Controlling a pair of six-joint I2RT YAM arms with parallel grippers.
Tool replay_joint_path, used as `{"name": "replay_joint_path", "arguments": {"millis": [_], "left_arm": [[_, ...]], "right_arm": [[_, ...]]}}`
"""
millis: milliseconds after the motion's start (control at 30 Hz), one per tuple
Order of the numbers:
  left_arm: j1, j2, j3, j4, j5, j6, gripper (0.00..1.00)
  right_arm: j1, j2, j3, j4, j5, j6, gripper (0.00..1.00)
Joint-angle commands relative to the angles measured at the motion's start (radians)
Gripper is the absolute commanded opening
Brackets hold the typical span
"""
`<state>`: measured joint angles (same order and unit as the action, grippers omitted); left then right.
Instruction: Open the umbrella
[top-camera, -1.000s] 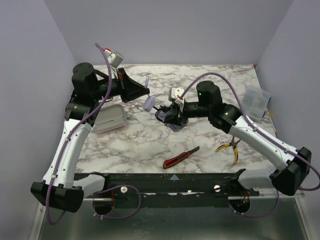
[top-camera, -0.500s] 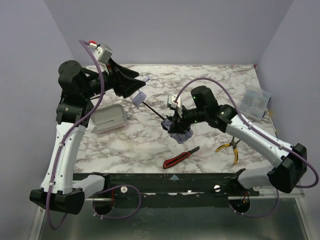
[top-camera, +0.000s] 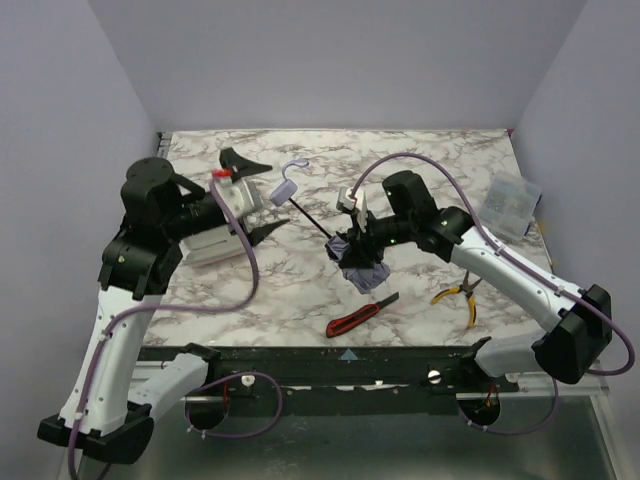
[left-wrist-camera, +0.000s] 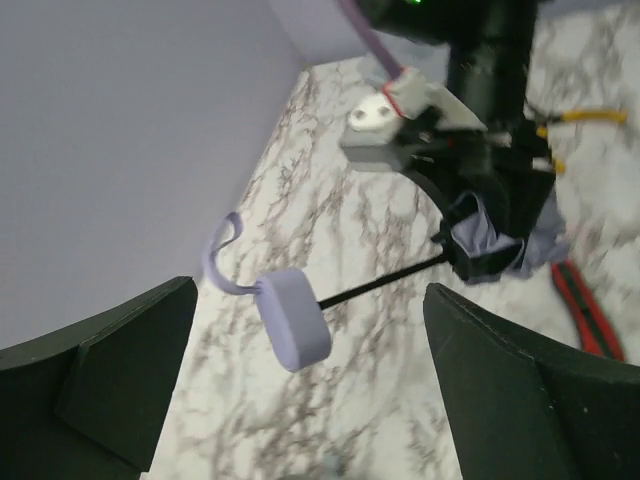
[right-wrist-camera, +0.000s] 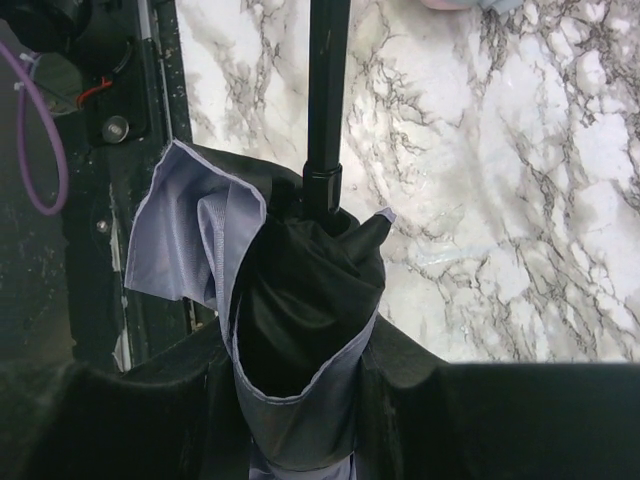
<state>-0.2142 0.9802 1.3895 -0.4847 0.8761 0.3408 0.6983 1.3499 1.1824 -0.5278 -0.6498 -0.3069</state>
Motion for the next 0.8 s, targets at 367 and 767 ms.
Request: {"name": "replay_joint_path", "arguments": {"millis": [367,767], "left_arm": [[-0.468,-0.071,-0.234,-0.221,-0.674,1.294,0.87],[-0.491,0.034,-0.347,-0.048,-0.945,1.375,0.52]], "right_arm": [[-0.004,0.134,0.155,-0.197,-0.124,-0.072,0.0],[-0.003,0.182,0.222,-0.317,-0.063,-0.155,0.0]]}}
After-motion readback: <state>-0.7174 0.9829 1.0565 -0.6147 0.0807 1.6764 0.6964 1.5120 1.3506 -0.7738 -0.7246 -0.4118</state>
